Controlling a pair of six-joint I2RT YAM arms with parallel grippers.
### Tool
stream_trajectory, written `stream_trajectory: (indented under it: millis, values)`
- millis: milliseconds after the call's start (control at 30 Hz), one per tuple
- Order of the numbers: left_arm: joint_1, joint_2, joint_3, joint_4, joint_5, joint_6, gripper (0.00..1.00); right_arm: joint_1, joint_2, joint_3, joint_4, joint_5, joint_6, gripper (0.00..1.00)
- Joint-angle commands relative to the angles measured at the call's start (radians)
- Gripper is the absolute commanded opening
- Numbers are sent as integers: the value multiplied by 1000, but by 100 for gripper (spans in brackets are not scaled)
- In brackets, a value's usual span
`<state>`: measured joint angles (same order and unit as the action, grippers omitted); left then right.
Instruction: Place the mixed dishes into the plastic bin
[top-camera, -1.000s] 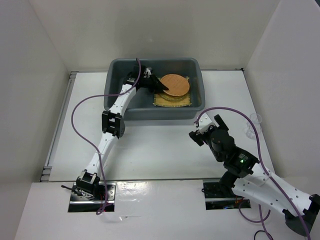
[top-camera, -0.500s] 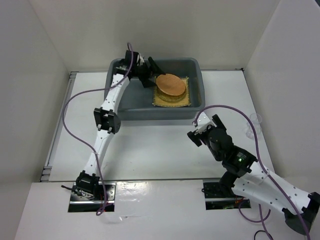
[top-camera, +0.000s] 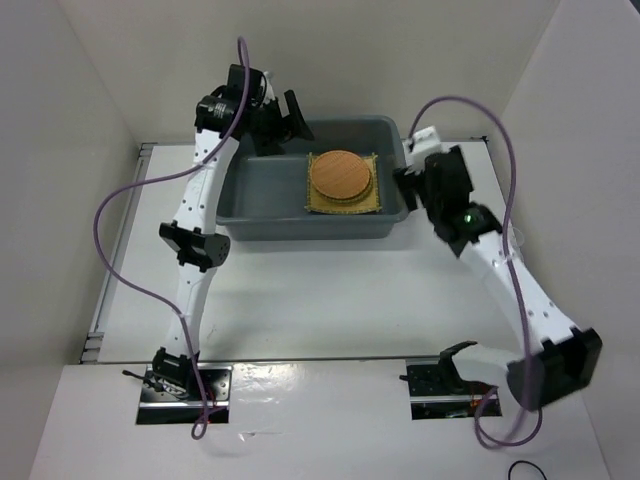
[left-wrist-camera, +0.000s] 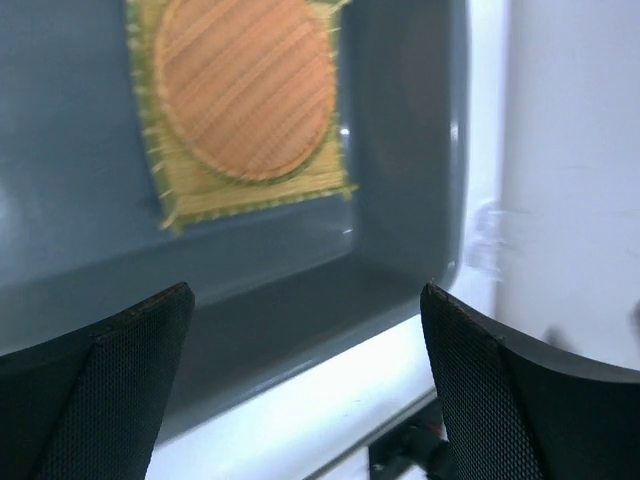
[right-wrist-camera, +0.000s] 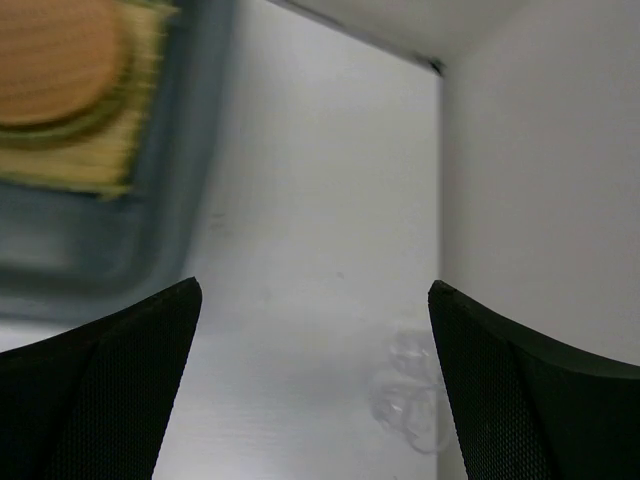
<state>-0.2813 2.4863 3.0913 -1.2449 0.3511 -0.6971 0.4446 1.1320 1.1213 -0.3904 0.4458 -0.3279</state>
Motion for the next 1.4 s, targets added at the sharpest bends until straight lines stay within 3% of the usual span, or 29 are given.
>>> stream_trajectory:
  millis: [0, 67, 233, 300, 333, 367, 400, 433, 533, 700, 967, 1067, 1200, 1267, 1367]
  values:
    - [-45, -197, -34, -54, -232, 111, 100, -271, 226, 160, -108, -56, -10, 98]
    - [-45, -309, -153, -54, -294, 142, 100, -412, 401, 236, -188, -88, -40, 98]
    - [-19, -499, -468, -38, -299, 163, 100, -457, 581, 259, -136, 77, -83, 98]
    - [-28, -653, -725, 83, -314, 176, 100, -481, 604, 236, -136, 103, -60, 98]
    - [-10, -813, -864, 160, -278, 176, 100, -481, 604, 236, -125, 131, -51, 98]
    - [14, -907, -1016, 337, -229, 162, 100, -491, 620, 210, -114, 140, -42, 97]
    - [98, -994, -1300, 416, -177, 142, 100, -506, 633, 210, -114, 140, -28, 94]
    - [138, -1152, -1409, 480, -97, 113, 100, -506, 643, 200, -114, 140, -28, 91]
    - [224, -1315, -1641, 547, -43, 103, 100, -538, 652, 180, -81, 166, -28, 91]
    - [280, -1378, -1784, 469, 5, 140, 100, -599, 673, 178, -60, 177, -27, 91]
    - [341, -1403, -1784, 440, 14, 169, 100, -619, 709, 143, -51, 125, 4, 90]
    - [341, -1394, -1775, 417, 14, 179, 100, -641, 732, 143, -61, 83, 13, 83]
    - [361, -1403, -1775, 417, 14, 179, 100, -650, 742, 124, -61, 48, 13, 67]
    - [361, -1412, -1786, 417, 14, 179, 100, -650, 752, 115, -61, 48, 23, 65]
    - [370, -1412, -1804, 417, 23, 179, 100, -650, 761, 115, -51, 48, 23, 53]
